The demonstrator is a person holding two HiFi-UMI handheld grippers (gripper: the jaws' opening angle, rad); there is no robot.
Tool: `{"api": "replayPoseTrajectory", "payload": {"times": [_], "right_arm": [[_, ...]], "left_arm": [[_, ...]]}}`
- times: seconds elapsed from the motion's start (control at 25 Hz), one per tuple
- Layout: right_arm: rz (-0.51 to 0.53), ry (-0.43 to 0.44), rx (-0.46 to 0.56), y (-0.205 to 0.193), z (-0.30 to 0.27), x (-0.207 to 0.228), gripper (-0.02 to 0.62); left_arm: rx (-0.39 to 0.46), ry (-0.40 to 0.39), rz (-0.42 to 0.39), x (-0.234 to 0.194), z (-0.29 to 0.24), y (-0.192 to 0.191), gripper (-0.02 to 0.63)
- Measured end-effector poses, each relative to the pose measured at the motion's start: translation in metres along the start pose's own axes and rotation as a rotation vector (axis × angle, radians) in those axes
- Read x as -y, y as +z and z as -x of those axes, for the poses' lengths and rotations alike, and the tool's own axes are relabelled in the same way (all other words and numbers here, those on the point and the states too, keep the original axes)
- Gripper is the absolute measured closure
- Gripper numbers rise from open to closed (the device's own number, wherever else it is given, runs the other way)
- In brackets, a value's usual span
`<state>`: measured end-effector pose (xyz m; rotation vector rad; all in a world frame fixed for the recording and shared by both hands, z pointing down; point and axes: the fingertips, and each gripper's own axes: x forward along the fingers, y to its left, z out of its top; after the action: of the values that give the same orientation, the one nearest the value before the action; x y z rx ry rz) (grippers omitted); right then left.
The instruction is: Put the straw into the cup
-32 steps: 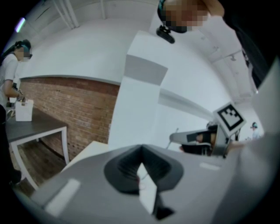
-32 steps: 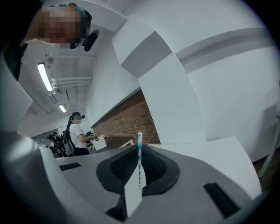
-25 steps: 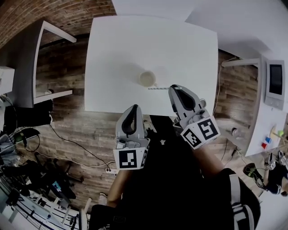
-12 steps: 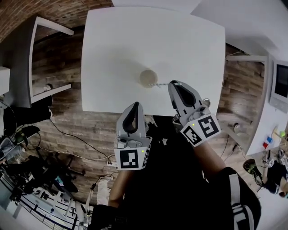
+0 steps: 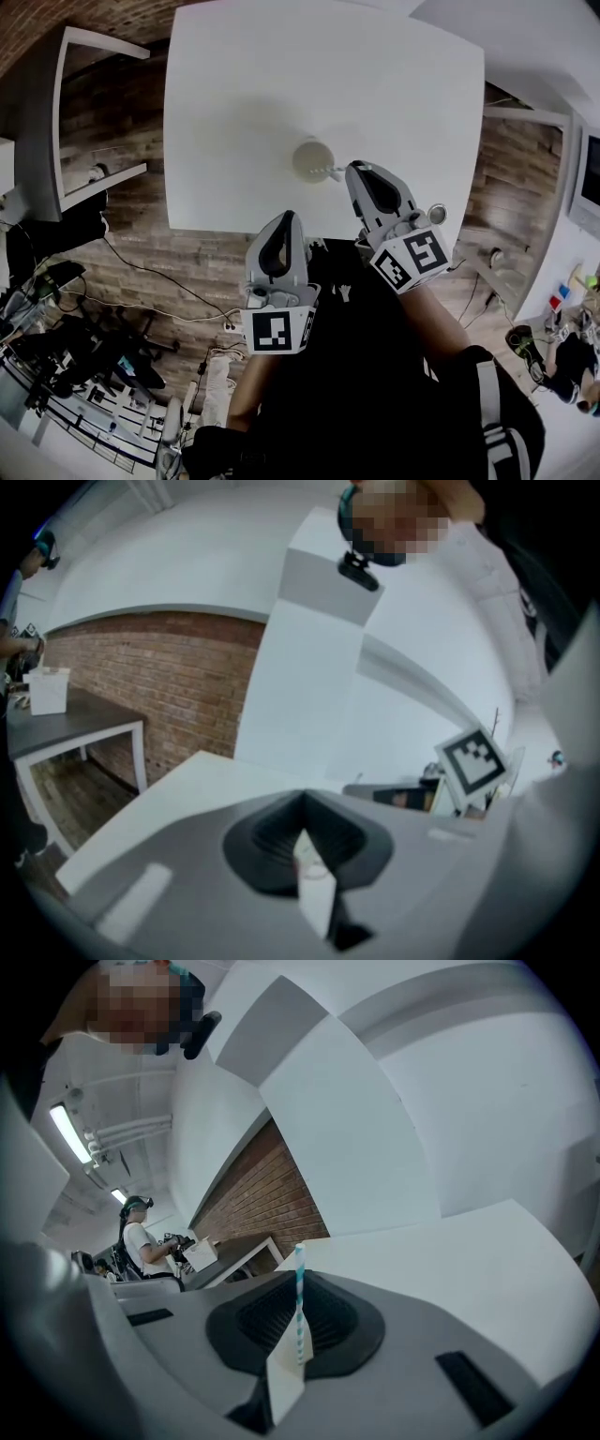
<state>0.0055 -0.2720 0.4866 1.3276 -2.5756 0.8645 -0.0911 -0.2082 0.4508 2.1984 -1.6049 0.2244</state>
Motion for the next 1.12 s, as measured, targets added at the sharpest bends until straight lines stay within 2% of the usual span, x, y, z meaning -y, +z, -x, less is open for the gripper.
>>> {"api": "replayPoseTrajectory", "payload": {"times": [0.72,1.12], "right_arm": [[-0.041,0.008,-0.063,-0.031,-0.026,0.016,0.572],[-0.055,0.007,-0.065,-0.034,-0.030,0.022,0.572]], "left_arm": [[-0.024,0.019,0.031,-0.008,-0.015,-0.013,0.601],[-0.024,0.034,0.044,-0.010,-0.014,-0.014,0.601]]}}
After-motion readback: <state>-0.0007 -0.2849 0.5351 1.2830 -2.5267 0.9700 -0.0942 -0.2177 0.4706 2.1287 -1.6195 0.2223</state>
